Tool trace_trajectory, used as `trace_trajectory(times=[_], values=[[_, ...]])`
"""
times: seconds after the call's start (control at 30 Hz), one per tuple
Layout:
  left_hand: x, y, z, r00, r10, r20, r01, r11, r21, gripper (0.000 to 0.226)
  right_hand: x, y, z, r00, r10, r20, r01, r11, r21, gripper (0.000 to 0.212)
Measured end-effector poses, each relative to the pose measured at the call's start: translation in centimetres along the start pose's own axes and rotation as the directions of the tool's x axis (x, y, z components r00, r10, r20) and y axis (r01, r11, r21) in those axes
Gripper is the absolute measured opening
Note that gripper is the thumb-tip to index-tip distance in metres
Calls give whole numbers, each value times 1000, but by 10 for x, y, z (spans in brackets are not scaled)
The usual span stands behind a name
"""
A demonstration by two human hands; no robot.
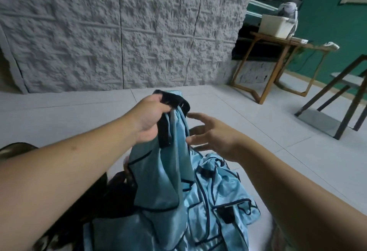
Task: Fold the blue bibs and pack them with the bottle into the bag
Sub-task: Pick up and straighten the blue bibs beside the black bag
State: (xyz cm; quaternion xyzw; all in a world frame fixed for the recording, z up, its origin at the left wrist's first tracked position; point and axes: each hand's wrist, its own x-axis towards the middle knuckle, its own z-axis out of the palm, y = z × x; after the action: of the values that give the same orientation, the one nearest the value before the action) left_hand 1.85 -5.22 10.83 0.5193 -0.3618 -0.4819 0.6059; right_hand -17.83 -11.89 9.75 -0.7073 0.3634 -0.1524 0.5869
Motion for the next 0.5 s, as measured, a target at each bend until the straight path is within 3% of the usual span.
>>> trace_trajectory(times=[0.07,0.17,0.27,0.33,0.43,0.5], values=[[-3,15,-6,1000,9,13,-9,1000,-9,30,1,3,9,999,20,26,-18,997,-73,69],[-6,37,-14,998,36,46,-33,997,-63,32,5,7,29,986,43,159,11,946,-323,23],[-11,59,-27,996,69,48,-68,997,-27,31,12,10,49,988,44,148,34,875,-483,25],[-12,72,-38,995,95,21,-96,994,55,33,15,2,53,992,-14,126,67,903,-425,19],[-18,88,-64,993,118,-25,-107,954,281,27,14,-24,42,994,-97,-40,93,992,-88,10],[-19,92,-80,990,124,-59,-91,914,395,28,12,-37,25,981,-143,-129,153,986,69,18]])
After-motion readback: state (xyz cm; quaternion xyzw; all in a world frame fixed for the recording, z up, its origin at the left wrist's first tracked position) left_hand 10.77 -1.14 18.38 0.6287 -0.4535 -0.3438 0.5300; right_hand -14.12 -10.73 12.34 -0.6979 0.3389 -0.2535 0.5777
